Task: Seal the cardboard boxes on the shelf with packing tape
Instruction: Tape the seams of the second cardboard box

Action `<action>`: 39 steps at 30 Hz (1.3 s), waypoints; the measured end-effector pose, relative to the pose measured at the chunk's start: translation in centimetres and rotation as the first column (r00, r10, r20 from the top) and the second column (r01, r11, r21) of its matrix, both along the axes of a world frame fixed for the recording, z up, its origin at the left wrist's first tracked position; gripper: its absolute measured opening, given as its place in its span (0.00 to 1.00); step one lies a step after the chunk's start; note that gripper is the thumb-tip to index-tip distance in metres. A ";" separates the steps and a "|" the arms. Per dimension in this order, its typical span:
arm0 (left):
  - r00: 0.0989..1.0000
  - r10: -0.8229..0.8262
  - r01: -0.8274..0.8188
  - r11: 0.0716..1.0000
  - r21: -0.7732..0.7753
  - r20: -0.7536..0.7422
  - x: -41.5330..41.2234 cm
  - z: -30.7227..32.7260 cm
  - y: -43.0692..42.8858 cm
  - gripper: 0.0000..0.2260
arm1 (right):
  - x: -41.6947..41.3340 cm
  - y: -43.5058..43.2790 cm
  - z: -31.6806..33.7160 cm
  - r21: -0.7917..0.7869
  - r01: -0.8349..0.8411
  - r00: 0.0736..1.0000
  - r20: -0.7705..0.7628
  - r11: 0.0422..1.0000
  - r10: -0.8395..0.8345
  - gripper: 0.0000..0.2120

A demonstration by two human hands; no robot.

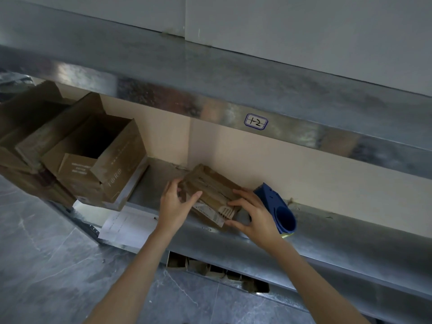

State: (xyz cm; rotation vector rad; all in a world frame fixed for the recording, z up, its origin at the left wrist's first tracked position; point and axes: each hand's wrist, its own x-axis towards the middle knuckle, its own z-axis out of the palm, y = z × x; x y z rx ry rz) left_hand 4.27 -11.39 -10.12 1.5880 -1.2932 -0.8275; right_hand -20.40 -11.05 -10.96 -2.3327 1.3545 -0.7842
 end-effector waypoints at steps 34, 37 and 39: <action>0.612 -0.147 0.176 0.983 0.047 0.777 -0.7 0.2 0.5 0.36 | -5.3 0.0 -1.1 0.421 0.431 0.888 -0.357 0.798 -0.291 0.39; 0.624 -0.146 0.166 0.985 0.052 0.767 -1.1 0.4 0.8 0.38 | -5.7 -0.2 -1.0 0.483 0.391 0.916 -0.287 0.783 -0.280 0.39; 0.632 -0.153 0.171 0.984 0.055 0.759 -1.3 0.5 1.1 0.39 | -6.1 -0.5 -0.8 0.528 0.366 0.930 -0.246 0.767 -0.274 0.40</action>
